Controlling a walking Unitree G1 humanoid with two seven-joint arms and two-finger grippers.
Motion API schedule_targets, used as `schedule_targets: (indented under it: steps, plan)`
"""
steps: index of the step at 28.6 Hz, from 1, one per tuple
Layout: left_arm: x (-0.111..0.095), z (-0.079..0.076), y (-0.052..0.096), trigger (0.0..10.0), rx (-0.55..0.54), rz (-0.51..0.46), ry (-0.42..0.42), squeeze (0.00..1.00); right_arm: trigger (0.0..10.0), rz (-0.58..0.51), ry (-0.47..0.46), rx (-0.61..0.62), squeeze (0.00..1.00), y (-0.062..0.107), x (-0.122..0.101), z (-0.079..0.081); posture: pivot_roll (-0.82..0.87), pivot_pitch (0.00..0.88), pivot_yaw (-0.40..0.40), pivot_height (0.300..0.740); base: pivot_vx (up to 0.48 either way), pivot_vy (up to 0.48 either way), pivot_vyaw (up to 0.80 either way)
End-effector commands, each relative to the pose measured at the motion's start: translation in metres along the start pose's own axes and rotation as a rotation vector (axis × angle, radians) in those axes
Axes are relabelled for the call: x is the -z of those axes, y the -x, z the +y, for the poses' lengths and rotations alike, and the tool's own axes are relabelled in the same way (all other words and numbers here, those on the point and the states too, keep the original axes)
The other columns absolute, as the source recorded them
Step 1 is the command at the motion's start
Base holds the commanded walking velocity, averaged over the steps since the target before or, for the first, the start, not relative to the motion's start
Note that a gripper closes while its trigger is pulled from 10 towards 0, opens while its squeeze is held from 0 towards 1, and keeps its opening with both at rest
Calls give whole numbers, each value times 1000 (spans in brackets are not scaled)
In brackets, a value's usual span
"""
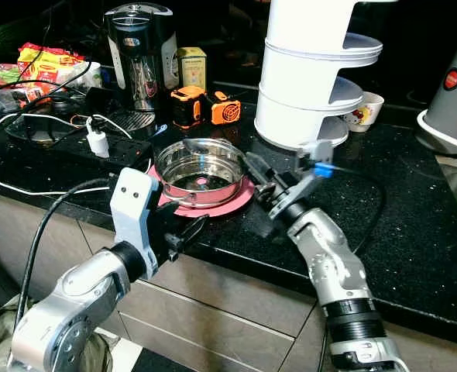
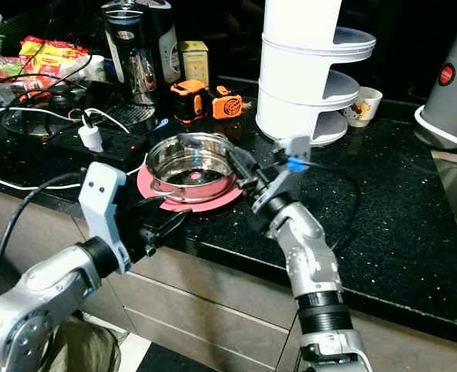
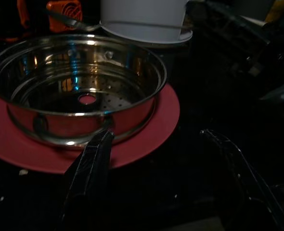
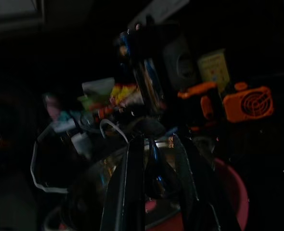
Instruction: Kitchen organization
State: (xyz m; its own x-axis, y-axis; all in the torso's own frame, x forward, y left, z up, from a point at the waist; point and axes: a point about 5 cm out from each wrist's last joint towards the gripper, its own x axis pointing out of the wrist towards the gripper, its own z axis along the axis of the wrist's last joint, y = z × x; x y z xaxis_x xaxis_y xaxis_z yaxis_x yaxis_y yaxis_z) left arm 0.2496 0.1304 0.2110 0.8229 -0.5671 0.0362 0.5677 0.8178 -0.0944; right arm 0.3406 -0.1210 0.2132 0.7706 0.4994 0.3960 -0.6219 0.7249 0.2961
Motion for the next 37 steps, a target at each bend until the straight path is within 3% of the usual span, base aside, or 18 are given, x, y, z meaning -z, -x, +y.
schedule_targets:
  steps: [1, 4, 10, 24, 25, 26, 27, 33, 37]
  plan:
    - [-10, -3, 1, 10000, 11, -58, -13, 0, 0, -39, -36, -22, 0, 1, -10, -1, 92, 0, -26, 740, 0, 0, 0]
    - [-19, 0, -2, 10000, -27, -129, -19, 0, 0, -92, -128, 2, 0, 12, -18, -13, 82, 0, -23, 740, 0, 0, 0]
    - [-29, 4, -6, 10000, -54, -189, -23, 0, 0, -117, -184, 27, 0, 16, -21, -19, 78, 0, -21, 740, 0, 0, -533]
    - [-36, 3, -12, 10000, -62, -230, -35, 0, 0, -112, -192, 41, 0, 12, -24, -19, 80, 0, -19, 740, 0, 0, -800]
    - [-37, 5, -13, 10000, -82, -237, -39, 0, 8157, -95, -167, 45, 0, 10, -24, -19, 79, 0, -20, 740, 0, 0, -800]
    - [-37, 7, -13, 10000, -94, -240, -41, 0, 8157, -85, -155, 46, 0, 9, -23, -18, 79, 0, -20, 740, 0, 0, -800]
    - [-37, 8, -14, 10000, -104, -242, -43, 0, 10000, -79, -142, 46, 0, 8, -23, -17, 77, 0, -20, 740, 0, 0, -800]
    - [-38, 12, -15, 10000, -141, -250, -45, 0, 10000, -49, -104, 38, 0, 4, -19, -12, 74, 0, -21, 740, 0, 0, -800]
    - [-37, 14, -14, 10000, -154, -250, -35, 0, 10000, -28, -60, 30, 0, 2, -16, -8, 70, 0, -23, 740, 0, -141, 0]
